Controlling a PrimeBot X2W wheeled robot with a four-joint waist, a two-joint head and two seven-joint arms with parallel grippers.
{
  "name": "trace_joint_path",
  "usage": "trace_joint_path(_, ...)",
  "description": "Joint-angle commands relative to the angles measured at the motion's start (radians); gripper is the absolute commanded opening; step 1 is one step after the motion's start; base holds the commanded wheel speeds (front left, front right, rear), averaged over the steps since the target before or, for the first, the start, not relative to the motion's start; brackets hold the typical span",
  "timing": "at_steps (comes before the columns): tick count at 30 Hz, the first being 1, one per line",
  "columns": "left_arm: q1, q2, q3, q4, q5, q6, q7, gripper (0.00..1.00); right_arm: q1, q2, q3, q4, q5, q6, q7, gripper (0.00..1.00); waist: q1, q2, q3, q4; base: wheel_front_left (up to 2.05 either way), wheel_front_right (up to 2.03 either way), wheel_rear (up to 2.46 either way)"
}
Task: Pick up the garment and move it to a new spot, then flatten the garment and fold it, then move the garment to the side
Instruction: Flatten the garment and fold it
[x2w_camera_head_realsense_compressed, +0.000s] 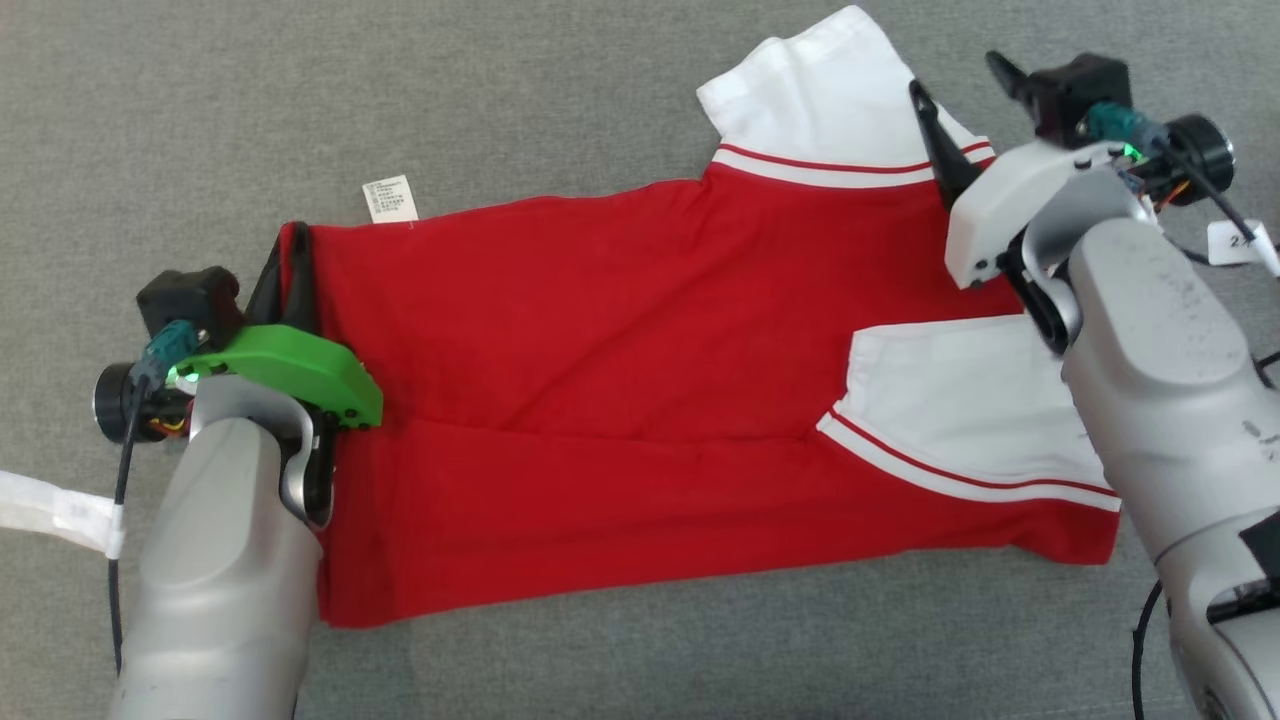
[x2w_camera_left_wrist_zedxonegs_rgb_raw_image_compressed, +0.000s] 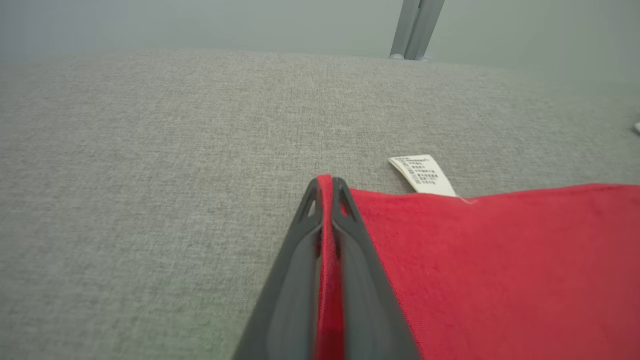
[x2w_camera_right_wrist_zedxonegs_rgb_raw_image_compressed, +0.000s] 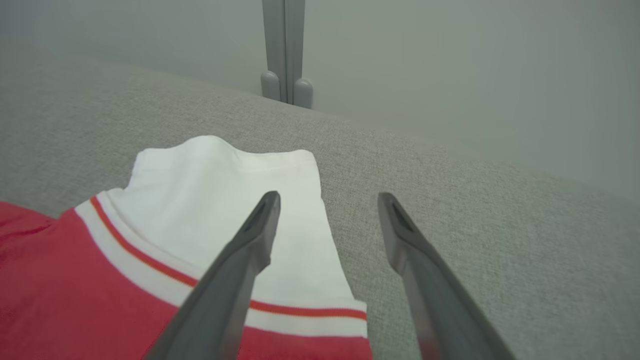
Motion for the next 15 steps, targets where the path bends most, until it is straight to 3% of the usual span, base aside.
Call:
trace_joint_path(1, -0.018, -0.007, -0.015, -0.020, 0.000, -0.004, 0.000, 0.00, -0.038, -0.014, 0.000, 0.022, 0.007, -0.002, 0.017, 1.00, -0.0001, 0.0000, 0.030, 0.043, 0.00, 0.00, 0.00)
trace_joint_path(15, -0.047, -0.036, -0.191, -0.150, -0.082, -0.003, 0.000, 0.00, -0.283, -0.044, -0.046, 0.295, -0.024, -0.002, 0.153, 1.00, -0.0001, 0.0000, 0.114, 0.171, 0.00, 0.00, 0.00)
